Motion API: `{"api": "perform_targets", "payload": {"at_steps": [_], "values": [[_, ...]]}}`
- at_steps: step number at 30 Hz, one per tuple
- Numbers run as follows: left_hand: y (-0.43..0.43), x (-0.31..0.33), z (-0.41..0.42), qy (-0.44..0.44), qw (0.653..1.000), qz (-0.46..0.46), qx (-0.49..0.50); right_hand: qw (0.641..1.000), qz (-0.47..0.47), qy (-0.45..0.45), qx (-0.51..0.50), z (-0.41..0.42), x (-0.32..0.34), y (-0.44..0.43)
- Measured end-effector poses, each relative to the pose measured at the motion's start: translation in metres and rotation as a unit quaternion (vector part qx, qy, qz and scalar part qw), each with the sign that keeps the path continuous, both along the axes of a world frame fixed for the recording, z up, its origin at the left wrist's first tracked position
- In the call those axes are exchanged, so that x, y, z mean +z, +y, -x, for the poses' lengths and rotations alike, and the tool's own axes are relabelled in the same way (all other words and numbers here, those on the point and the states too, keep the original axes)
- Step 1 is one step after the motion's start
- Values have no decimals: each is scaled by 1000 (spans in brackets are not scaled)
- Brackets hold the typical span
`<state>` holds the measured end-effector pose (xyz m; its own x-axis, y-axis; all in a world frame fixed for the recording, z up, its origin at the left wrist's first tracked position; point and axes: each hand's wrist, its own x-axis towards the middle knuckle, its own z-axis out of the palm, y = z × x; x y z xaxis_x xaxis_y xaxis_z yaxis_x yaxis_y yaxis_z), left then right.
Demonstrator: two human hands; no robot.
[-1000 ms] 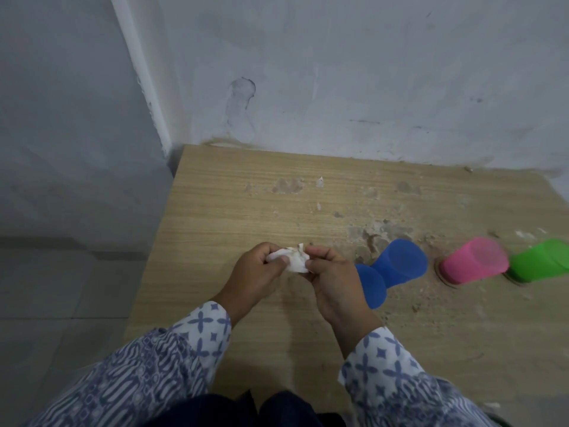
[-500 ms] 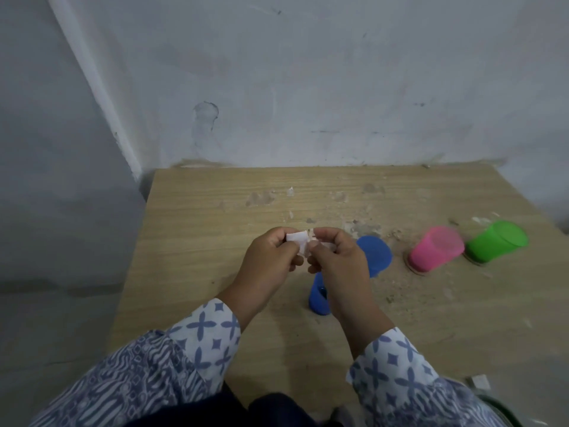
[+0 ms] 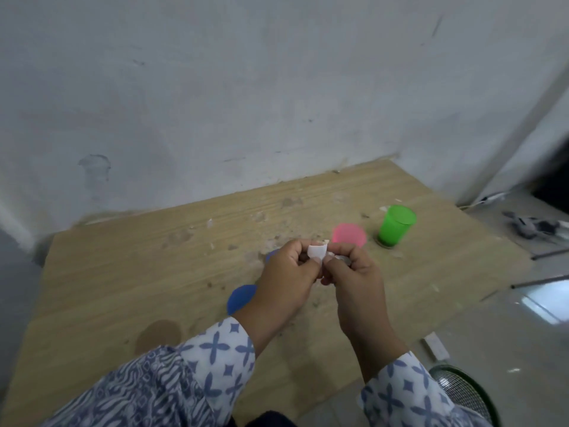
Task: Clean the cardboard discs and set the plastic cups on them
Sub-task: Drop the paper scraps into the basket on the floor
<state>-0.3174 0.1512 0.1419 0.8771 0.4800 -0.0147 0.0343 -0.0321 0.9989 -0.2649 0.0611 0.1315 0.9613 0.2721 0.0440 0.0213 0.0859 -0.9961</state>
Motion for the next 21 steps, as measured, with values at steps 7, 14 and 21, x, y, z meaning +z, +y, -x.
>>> {"api": "perform_targets", "payload": {"at_steps": [7,14,21], "values": [[-89,-19,-73,19,997,-3,-78,996,-31,29,-72,-65,-28,-89],[-186,-60,-155,112,983,21,-146,982,-31,112,-149,-129,-76,-185],[-285,-115,-225,219,948,17,-232,950,-4,161,-266,-168,-137,-280]]}}
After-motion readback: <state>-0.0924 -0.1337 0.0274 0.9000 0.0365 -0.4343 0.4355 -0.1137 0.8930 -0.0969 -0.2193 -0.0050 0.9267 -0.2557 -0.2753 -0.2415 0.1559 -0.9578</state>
